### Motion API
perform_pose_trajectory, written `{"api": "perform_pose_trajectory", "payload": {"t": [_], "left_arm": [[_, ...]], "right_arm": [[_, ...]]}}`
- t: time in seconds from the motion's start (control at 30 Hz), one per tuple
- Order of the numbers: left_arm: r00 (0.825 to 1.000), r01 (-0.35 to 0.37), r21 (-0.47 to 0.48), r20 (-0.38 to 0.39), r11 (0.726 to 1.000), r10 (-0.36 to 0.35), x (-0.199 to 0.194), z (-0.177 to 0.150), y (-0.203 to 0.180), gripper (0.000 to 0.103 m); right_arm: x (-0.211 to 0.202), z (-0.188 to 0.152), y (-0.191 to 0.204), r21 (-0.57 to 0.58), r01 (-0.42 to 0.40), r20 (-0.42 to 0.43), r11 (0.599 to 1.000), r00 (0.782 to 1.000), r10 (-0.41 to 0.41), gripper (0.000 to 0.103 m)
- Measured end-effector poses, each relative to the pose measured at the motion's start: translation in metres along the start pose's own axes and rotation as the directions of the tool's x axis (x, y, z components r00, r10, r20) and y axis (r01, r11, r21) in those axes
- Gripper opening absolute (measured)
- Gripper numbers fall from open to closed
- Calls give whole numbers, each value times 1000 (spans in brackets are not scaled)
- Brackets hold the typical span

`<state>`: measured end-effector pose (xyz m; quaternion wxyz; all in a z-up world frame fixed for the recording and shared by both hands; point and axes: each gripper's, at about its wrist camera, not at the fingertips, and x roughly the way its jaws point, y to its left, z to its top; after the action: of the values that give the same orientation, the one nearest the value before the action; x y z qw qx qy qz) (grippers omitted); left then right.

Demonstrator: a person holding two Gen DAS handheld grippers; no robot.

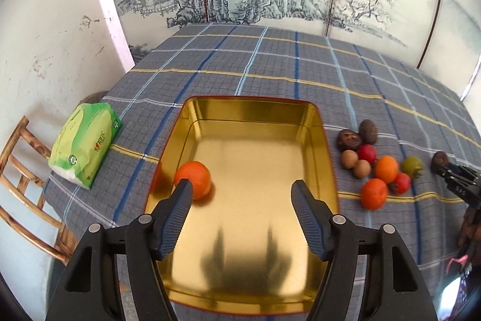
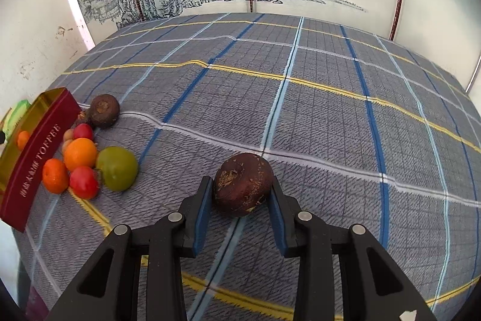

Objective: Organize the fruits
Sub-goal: 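Open the left tool to drop the orange into the tray, then carry the brown fruit in the right tool into the tray and release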

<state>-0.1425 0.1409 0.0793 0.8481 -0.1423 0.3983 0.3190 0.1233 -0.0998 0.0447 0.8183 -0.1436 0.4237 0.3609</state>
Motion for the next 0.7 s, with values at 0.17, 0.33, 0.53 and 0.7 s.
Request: {"api": "perform_pose_trajectory", "payload": {"t": [0.17,0.33,0.53,0.7], "left_arm": [[1000,7,-18,11,1000,-7,-9,-6,-2,73],[1000,8,-36,17,999,-7,-14,-13,2,79],[1000,2,-60,18,998,-1,-17,-23,8,88],[1000,-11,-100,13,995,13,-19,-29,15,94]], "right_arm": [[-20,7,15,-26,-21,33,999,999,22,33],[-39,14,42,-59,-83,61,995,994,87,33],[-60,19,95,-152,-155,78,976,983,168,33],[-74,23,141,-239,-227,74,944,965,250,33]]}}
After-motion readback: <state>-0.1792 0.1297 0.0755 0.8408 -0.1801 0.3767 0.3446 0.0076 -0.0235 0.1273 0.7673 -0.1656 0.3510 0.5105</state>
